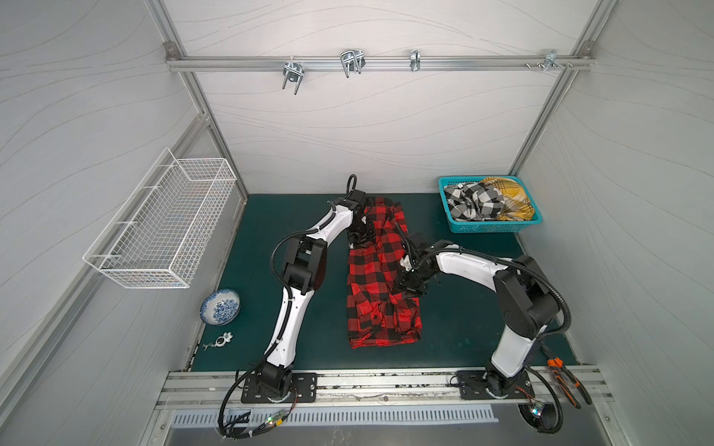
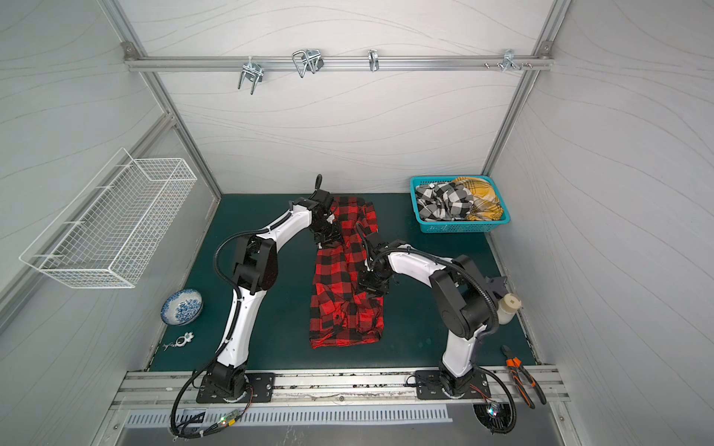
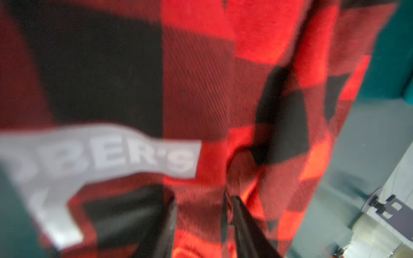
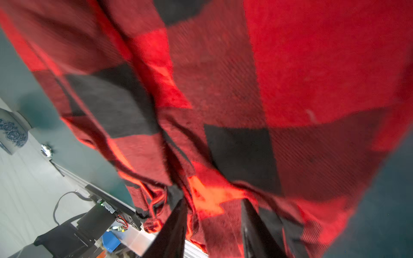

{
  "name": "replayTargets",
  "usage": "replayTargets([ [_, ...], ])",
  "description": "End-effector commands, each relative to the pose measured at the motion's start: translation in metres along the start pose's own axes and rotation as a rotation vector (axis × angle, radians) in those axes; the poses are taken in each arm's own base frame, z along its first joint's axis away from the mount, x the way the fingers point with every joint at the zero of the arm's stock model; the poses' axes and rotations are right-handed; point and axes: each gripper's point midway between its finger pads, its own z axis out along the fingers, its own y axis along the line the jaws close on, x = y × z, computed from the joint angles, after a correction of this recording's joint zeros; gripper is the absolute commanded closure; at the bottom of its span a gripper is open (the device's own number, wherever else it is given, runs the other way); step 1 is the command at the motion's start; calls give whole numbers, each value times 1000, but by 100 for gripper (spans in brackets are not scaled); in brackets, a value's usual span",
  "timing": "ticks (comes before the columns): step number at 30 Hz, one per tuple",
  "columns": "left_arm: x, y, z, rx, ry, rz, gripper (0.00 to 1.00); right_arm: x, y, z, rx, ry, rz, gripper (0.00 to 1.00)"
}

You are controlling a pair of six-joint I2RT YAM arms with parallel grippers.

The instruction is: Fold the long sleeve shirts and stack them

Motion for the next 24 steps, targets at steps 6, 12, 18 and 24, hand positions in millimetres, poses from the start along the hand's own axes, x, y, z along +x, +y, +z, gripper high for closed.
replayTargets([
  [6, 82, 24, -180, -5, -266, 40, 41, 21, -30, -70, 121, -120, 8, 41],
  [12, 194, 75, -118, 180, -3, -214, 31, 62, -42, -54, -20, -20, 57, 40],
  [18, 228, 86, -72, 206, 95, -315, 24, 81, -60, -25, -92, 47, 165, 36],
  [24, 241, 89, -49, 122, 195, -310, 40, 87, -65, -5, -140, 89, 217, 34],
])
